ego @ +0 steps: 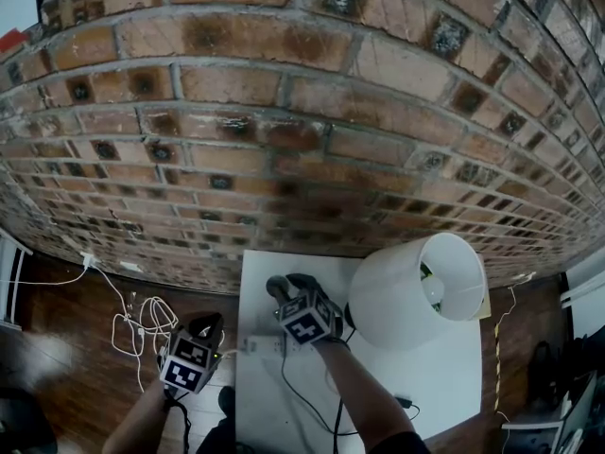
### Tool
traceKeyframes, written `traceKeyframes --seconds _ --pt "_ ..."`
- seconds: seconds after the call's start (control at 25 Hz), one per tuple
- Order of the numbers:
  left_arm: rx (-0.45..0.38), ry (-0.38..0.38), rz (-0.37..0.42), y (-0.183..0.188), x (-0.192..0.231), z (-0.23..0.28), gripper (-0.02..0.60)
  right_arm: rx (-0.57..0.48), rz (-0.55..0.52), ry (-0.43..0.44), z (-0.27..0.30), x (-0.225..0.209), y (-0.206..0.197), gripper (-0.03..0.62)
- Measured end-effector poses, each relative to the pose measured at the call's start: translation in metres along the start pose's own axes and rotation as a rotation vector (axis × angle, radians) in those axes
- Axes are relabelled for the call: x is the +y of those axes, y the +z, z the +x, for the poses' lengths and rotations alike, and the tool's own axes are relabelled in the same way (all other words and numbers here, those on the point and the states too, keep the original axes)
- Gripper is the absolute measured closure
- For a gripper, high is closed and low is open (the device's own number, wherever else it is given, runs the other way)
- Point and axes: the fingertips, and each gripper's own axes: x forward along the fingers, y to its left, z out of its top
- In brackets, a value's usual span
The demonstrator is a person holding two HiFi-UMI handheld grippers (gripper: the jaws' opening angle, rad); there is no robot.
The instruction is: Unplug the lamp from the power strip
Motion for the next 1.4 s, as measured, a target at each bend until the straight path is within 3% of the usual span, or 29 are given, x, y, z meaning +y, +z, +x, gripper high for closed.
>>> traceKeyframes --seconds 0.2,0.36,0.52,0.72,0.8,1.04,1.28,1.4 --pt "-0.008 0.006 -0.007 0.004 0.001 -0.004 0.566 -0.067 0.05 0.074 -0.015 0.015 0.02 0.518" --pt "-0.02 0.004 -0.006 0.008 -0.002 -0.009 0.566 -0.104 0.085 0.09 -0.028 0.019 0.027 0.609" --pt "-0.03 0.006 -0.014 0.009 -0.005 -0.017 0.566 -0.139 0.123 0.133 -0.041 0.029 0.034 0.609" --pt "-0.053 0.007 -0.039 0.017 -0.01 -0.028 0.566 -0.227 0.324 0.254 -0.067 0.042 0.052 0.611" --pt "-0.058 0.002 -0.037 0.018 -0.013 -0.032 0.566 -0.265 0.358 0.299 -0.082 0.05 0.06 0.61" --pt "-0.081 -0.005 -0.056 0.018 -0.023 -0.045 0.566 -0.31 0.359 0.408 -0.116 0.083 0.076 0.609" --pt "-0.103 -0.023 -0.169 0.01 -0.025 -0.058 0.566 -0.309 0.282 0.374 -0.137 0.097 0.077 0.609" --pt "-0.127 -0.025 -0.143 0.019 -0.028 -0.063 0.566 -0.332 0.293 0.372 -0.15 0.095 0.08 0.609"
